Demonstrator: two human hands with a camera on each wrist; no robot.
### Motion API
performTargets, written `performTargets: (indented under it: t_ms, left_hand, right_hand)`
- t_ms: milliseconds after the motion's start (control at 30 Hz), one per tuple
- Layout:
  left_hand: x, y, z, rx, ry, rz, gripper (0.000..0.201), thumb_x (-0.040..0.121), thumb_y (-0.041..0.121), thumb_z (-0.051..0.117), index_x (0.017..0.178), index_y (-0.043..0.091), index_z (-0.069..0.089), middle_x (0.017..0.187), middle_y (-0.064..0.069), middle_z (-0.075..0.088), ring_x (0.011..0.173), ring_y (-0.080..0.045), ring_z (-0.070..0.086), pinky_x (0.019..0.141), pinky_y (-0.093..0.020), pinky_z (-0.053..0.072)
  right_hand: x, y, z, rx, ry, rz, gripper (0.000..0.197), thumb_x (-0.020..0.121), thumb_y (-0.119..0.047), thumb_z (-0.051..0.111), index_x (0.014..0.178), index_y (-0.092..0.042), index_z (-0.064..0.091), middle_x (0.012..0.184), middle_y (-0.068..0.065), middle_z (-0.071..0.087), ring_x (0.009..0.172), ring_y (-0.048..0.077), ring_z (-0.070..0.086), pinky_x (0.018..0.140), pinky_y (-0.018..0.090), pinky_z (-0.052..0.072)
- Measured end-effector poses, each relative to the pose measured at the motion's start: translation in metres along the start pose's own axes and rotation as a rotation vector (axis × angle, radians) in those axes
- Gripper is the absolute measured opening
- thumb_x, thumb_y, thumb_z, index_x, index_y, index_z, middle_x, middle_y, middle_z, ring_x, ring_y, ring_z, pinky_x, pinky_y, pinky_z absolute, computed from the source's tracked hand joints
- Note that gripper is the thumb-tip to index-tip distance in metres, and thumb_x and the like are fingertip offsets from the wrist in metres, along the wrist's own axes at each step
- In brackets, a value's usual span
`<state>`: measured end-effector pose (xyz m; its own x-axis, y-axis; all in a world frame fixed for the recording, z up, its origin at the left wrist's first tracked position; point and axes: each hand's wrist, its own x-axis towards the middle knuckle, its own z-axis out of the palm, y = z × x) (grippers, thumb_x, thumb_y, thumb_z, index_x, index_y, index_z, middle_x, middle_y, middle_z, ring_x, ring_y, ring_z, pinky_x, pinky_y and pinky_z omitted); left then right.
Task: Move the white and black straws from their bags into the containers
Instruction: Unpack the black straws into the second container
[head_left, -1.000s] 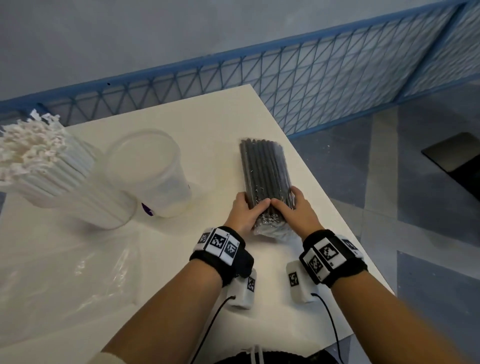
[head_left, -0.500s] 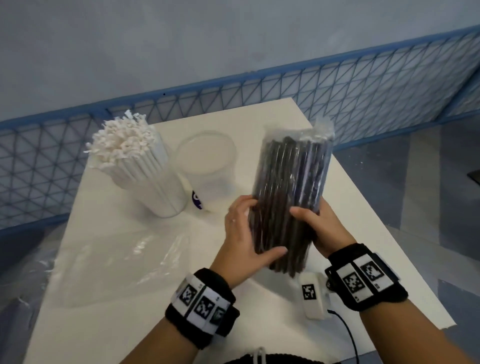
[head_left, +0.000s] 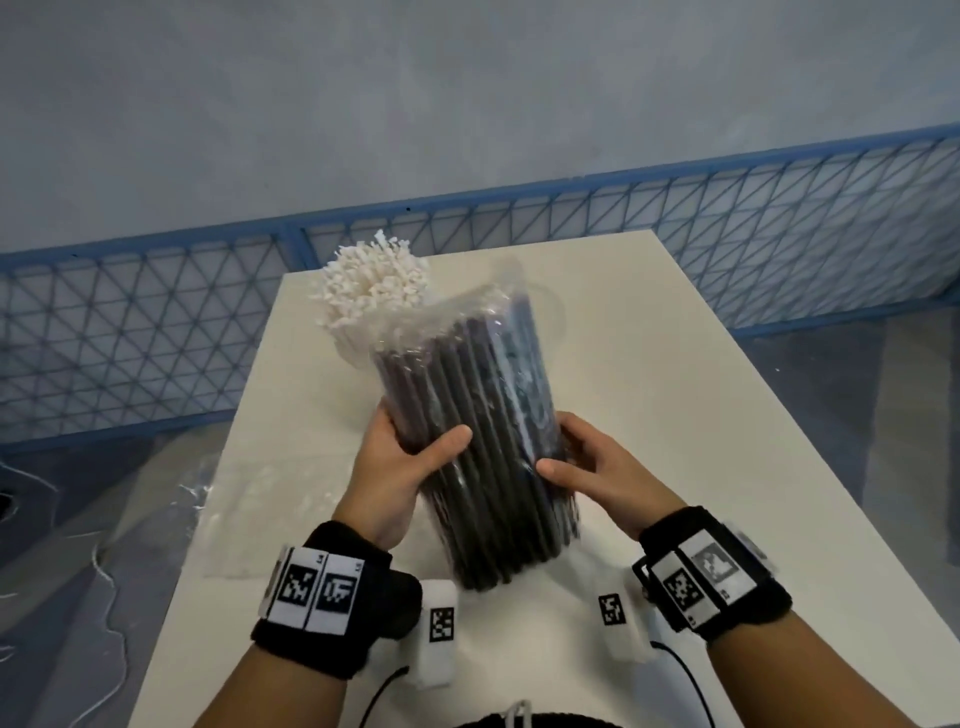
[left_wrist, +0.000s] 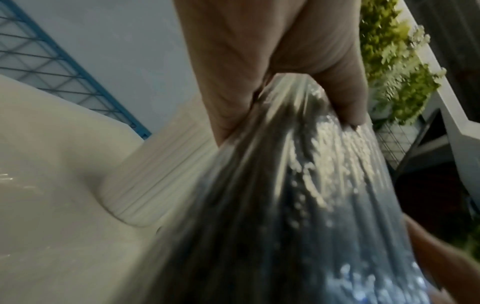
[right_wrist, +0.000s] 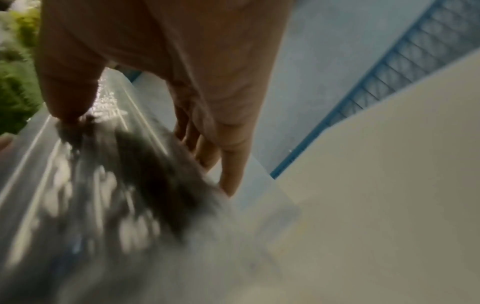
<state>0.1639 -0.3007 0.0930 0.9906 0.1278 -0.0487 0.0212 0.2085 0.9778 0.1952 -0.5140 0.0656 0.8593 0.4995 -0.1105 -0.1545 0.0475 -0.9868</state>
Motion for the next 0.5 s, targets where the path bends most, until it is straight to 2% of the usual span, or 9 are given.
performTargets:
  t_ms: [100,233,300,400,500]
  left_hand:
    - [0.003,0.010,-0.015,-0.171,0.066,0.030,0.098,0.048,0.034,0.092,0.127,0.000,0.046,0.116,-0.011,0.066,0.108,-0.026,0.064,0.086,-0.038,0.056]
    - [0.001,0.012,-0.029,-0.393,0.087,0.036,0.095,0.056,0.034,0.089,0.133,0.003,0.043,0.123,-0.013,0.061,0.115,-0.029,0.059,0.092,-0.046,0.053]
    - [-0.001,0.009,-0.031,-0.469,0.083,0.006,0.100,0.059,0.035,0.088,0.140,0.005,0.037,0.130,-0.014,0.057,0.120,-0.031,0.056,0.094,-0.049,0.051]
    - [-0.003,0.008,-0.031,-0.517,0.100,-0.019,0.104,0.057,0.038,0.088,0.141,0.008,0.037,0.125,-0.011,0.061,0.116,-0.028,0.059,0.092,-0.047,0.053]
    - [-0.002,0.010,-0.040,-0.533,0.135,0.015,0.107,0.055,0.040,0.089,0.143,0.011,0.036,0.127,-0.008,0.061,0.117,-0.027,0.059,0.095,-0.048,0.050]
  right_hand:
    - [0.005,0.000,0.003,-0.112,0.008,0.005,0.051,0.066,-0.040,0.073,0.113,-0.025,0.058,0.110,-0.003,0.067,0.105,0.015,0.063,0.093,0.030,0.049]
    - [0.009,0.007,0.014,-0.003,0.038,0.025,0.091,0.047,-0.053,0.086,0.126,-0.028,0.047,0.120,0.000,0.063,0.109,0.020,0.063,0.094,0.038,0.051]
    - [0.012,0.011,0.026,0.129,0.054,0.042,0.102,0.044,-0.051,0.088,0.131,-0.028,0.041,0.125,0.003,0.061,0.111,0.024,0.062,0.093,0.044,0.052]
    - [0.016,0.013,0.041,0.187,0.078,0.029,0.100,0.050,-0.048,0.087,0.134,-0.021,0.040,0.128,0.007,0.060,0.118,0.027,0.058,0.099,0.049,0.046]
    - [0.017,0.008,0.040,0.174,0.129,-0.012,0.094,0.052,-0.048,0.086,0.132,-0.019,0.043,0.126,0.006,0.062,0.116,0.024,0.060,0.100,0.044,0.046]
